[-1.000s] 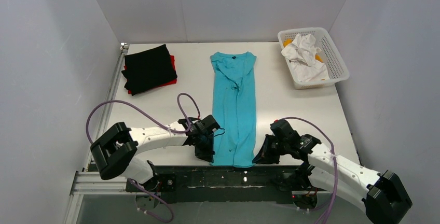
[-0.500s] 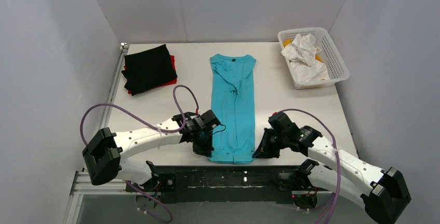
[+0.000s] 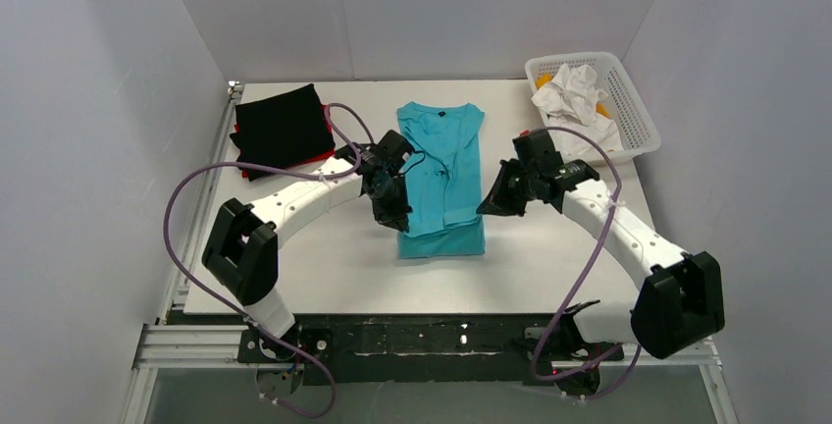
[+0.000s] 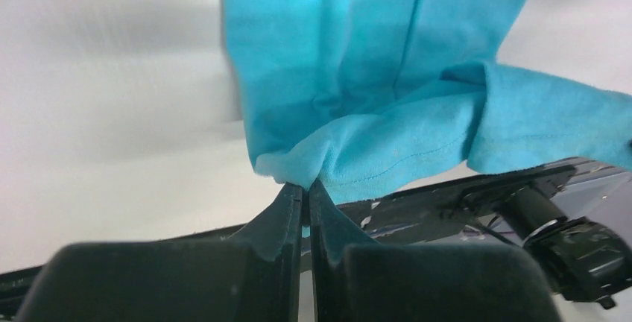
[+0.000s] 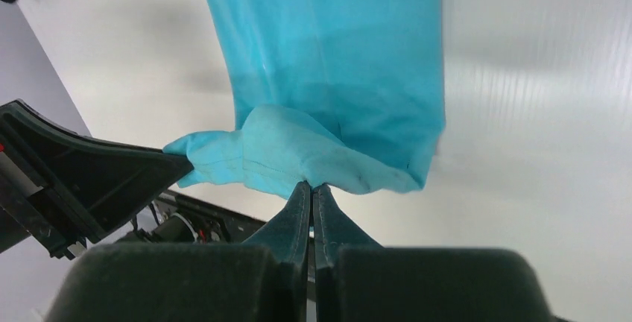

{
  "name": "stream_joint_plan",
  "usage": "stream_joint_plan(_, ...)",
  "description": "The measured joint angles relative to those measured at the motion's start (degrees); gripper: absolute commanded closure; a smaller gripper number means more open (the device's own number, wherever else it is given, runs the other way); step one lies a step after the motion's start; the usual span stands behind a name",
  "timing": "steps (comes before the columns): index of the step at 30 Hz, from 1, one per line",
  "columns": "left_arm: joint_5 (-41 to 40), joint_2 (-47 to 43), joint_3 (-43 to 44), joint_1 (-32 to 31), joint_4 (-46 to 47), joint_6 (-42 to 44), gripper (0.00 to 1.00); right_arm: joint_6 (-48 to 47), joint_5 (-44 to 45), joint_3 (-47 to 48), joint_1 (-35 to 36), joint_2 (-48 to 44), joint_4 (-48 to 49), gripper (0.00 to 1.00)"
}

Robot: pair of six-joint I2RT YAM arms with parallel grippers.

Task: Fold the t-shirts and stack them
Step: Fold the folded rectangular tshirt in 1/3 of the way

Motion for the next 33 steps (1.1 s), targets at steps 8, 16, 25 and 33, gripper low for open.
stream_joint_plan(8, 1.5, 10.5, 12.6, 6.5, -1.3, 4.3, 1.00, -6.0, 0.2, 12.3, -5.6, 12.8, 0.4, 0.99)
stream_joint_plan(16, 2.4, 20.5, 21.1, 9.5, -1.2, 7.0, 1.00, -8.2, -1.9, 18.3, -9.6, 21.6, 0.9, 0.99)
stream_joint_plan(25, 2.5, 28.8, 29.0, 11.7, -1.9, 9.6, 0.93, -9.3, -3.2, 23.4, -11.0, 30.5, 2.3, 0.99)
stream_joint_plan(33, 2.8, 36.8, 39.3, 13.9, -4.2, 10.8, 0.02, -10.6, -4.3, 30.9, -12.2, 39.6, 2.5, 0.57)
